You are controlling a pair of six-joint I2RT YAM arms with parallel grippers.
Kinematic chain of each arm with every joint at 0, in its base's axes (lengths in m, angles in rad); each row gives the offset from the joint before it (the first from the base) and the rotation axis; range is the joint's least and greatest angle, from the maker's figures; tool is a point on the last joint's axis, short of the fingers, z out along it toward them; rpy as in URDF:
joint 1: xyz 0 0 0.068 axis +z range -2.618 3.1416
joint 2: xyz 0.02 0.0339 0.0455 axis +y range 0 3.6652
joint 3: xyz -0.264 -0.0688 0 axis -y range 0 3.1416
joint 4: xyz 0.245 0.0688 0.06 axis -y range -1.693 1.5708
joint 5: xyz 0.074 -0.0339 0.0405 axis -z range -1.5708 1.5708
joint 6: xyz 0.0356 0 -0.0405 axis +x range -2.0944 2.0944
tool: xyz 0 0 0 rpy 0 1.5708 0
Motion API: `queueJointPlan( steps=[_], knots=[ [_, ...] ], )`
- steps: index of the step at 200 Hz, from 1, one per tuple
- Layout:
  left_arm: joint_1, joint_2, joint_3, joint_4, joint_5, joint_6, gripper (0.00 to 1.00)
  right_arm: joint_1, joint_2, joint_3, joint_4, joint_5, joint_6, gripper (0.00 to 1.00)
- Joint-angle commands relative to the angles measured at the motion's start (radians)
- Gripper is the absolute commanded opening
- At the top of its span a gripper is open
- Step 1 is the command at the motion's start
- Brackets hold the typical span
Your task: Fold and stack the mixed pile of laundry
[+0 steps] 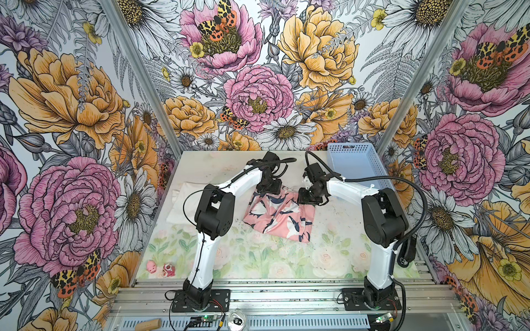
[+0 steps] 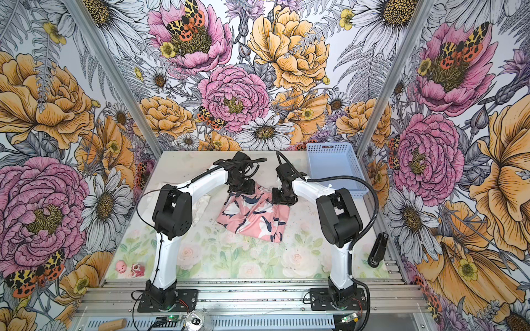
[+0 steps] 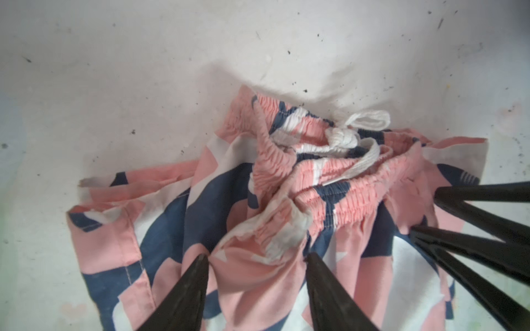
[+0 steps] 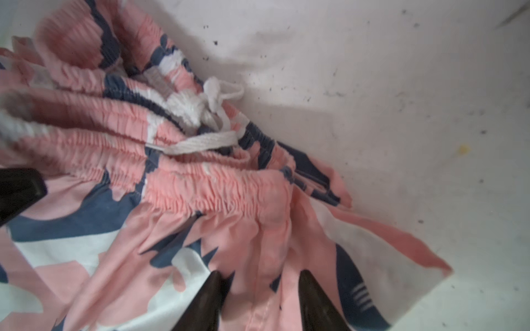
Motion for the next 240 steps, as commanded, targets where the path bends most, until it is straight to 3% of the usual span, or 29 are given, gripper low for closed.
queueJointPlan(
  steps=[1,59,132,190,240],
  knots=[
    [0.034,0.040,0.007,0.027,-0.038,0.011,0.48,-0.005,0.028,0.069,0.047,0.018,0.018,0.46],
    [0.080,0.059,-0.021,0.082,0.019,-0.011,0.18,-0.005,0.097,0.115,0.078,-0.012,0.050,0.39],
    [0.114,-0.056,-0.129,0.174,0.100,-0.036,0.00,-0.005,0.125,0.138,0.153,-0.052,0.059,0.21],
    [0.121,-0.130,-0.127,0.183,0.111,-0.034,0.00,-0.006,0.047,0.104,0.181,-0.031,0.055,0.00],
    [0.159,-0.113,-0.128,0.198,0.098,-0.044,0.00,-0.020,0.041,0.089,0.182,0.002,0.044,0.00]
  ],
)
